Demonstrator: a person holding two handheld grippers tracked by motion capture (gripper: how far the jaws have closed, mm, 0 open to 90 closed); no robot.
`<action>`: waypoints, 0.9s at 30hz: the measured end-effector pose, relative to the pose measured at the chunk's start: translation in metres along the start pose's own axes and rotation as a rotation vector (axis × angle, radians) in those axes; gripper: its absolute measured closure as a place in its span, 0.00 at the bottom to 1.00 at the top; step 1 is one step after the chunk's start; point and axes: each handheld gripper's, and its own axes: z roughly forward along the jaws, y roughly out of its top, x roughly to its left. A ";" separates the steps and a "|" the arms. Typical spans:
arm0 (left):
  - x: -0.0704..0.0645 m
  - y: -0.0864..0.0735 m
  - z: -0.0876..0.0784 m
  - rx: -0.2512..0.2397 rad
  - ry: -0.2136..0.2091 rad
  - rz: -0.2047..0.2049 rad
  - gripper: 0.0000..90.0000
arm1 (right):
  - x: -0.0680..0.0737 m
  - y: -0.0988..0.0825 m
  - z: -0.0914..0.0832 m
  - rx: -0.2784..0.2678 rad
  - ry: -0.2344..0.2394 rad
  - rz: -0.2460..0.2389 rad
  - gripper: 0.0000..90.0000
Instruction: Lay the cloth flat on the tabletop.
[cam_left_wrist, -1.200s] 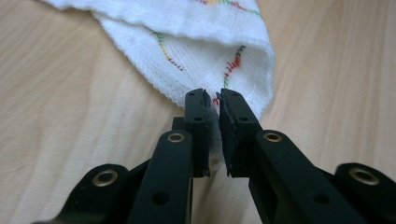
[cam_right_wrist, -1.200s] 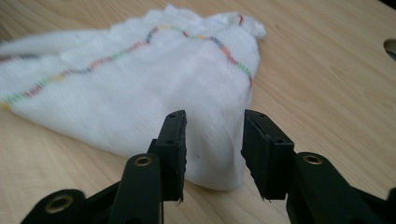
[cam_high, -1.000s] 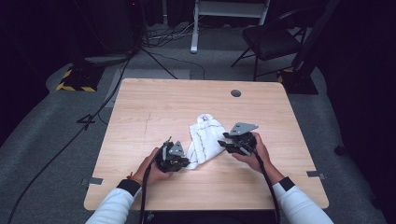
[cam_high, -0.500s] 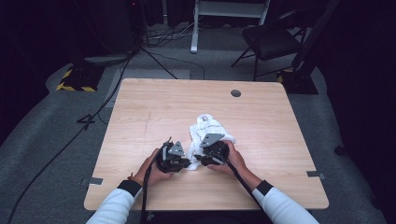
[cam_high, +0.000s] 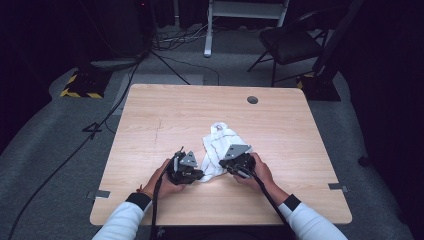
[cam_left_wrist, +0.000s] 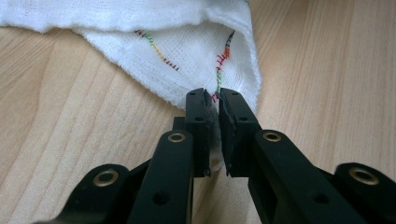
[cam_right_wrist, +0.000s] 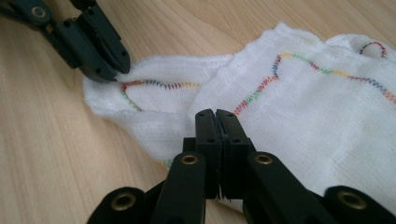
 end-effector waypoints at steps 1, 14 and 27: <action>0.000 0.000 0.000 0.000 0.001 -0.001 0.92 | 0.001 -0.003 -0.005 0.000 -0.007 -0.008 1.00; -0.027 0.012 0.013 0.013 -0.076 0.053 0.91 | -0.017 -0.031 -0.030 -0.016 -0.041 0.062 0.89; -0.061 0.024 0.028 0.030 -0.061 0.115 0.52 | 0.009 -0.022 -0.016 0.008 0.053 -0.005 0.56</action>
